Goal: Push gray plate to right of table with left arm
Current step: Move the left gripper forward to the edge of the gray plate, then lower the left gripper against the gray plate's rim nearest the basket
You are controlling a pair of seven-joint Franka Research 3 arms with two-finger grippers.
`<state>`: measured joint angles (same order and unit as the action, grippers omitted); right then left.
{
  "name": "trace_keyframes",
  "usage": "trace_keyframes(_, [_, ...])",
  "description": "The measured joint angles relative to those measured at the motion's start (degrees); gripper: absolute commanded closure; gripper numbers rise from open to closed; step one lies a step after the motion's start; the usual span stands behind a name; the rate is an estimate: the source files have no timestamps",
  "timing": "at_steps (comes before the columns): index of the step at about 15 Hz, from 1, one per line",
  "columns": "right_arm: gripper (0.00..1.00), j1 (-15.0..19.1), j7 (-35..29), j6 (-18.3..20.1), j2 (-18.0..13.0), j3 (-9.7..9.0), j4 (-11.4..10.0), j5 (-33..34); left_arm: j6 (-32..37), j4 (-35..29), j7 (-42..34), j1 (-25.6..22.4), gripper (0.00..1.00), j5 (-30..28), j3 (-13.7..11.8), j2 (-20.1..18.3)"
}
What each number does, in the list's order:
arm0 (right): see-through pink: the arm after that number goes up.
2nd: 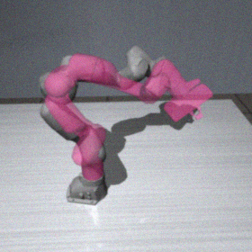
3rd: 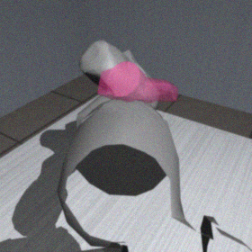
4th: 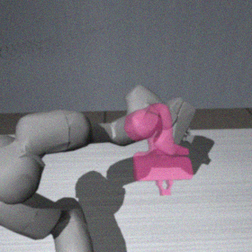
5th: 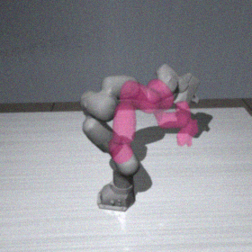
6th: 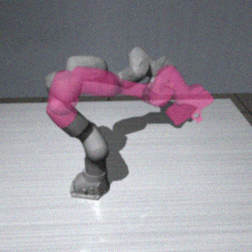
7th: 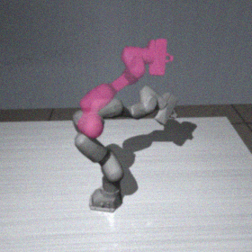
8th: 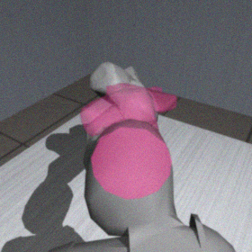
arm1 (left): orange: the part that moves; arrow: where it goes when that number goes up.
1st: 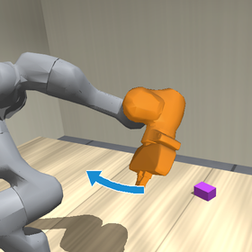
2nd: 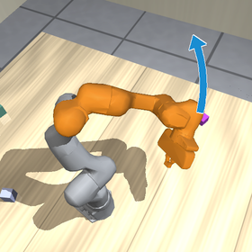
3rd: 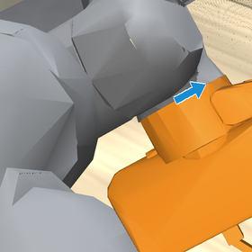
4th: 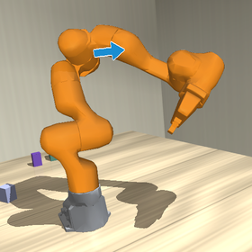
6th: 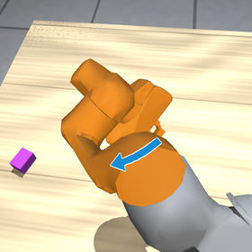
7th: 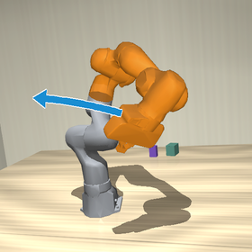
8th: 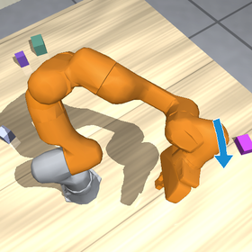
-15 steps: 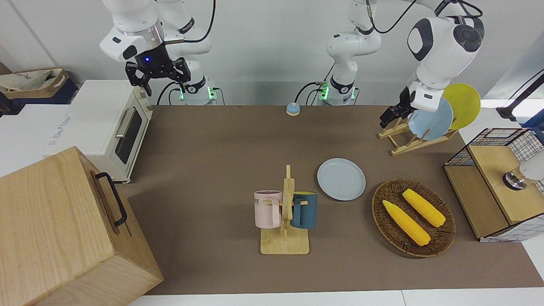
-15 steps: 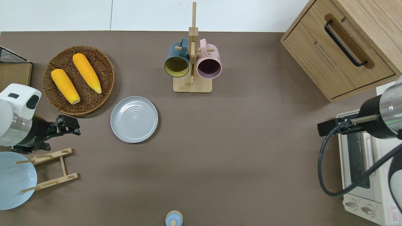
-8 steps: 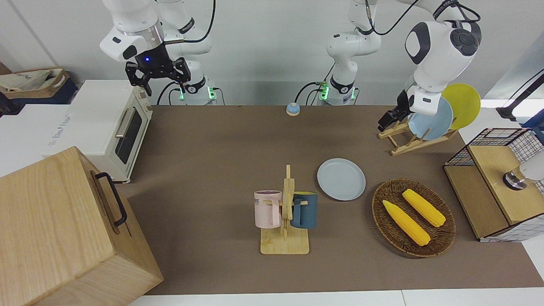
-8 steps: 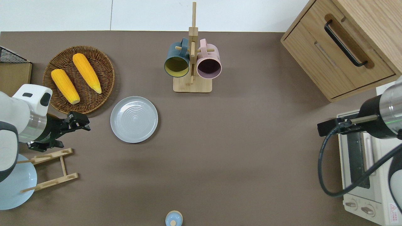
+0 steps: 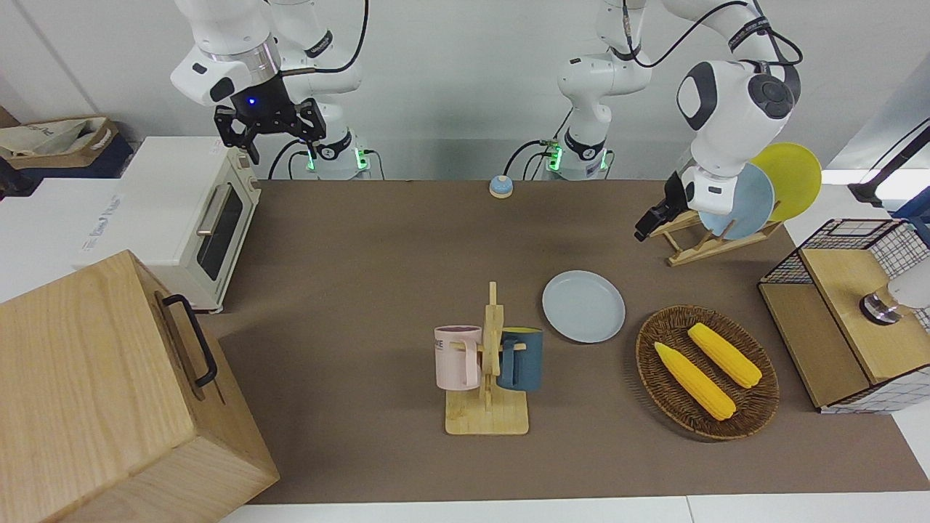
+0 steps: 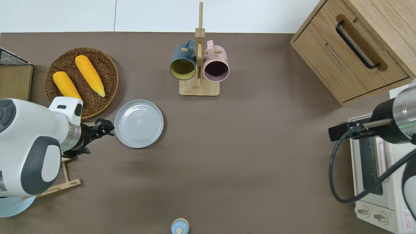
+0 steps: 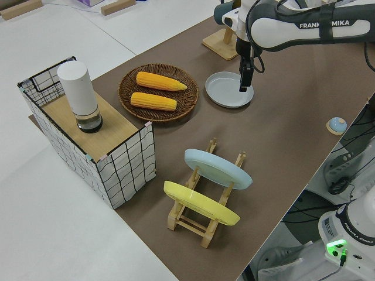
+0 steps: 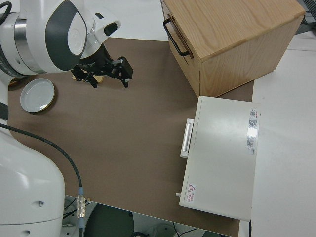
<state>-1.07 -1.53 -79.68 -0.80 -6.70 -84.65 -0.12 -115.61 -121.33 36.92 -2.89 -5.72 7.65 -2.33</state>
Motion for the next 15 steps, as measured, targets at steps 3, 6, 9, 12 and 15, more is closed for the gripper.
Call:
trace_keyframes(3, [0.017,0.0,0.0,0.0,0.0,0.00,0.0,0.0,-5.6,-3.7,1.1,0.2,0.02,0.0,0.0,0.0])
trace_keyframes(6, [0.017,0.0,0.0,0.0,0.0,0.00,0.0,0.0,-10.8,-7.1,3.0,0.6,0.02,0.0,0.0,0.0])
trace_keyframes(9, [0.017,0.0,0.0,0.0,0.0,0.00,0.0,0.0,-16.4,-10.2,5.6,1.9,0.02,0.0,0.1,0.2])
trace_keyframes(12, [0.017,0.0,0.0,0.0,0.0,0.00,0.0,0.0,-19.7,-12.0,8.0,3.7,0.02,0.0,0.1,0.9])
trace_keyframes(15, [0.017,0.0,0.0,0.0,0.0,0.00,0.0,0.0,-21.9,-12.6,9.0,4.9,0.02,0.0,0.1,2.5])
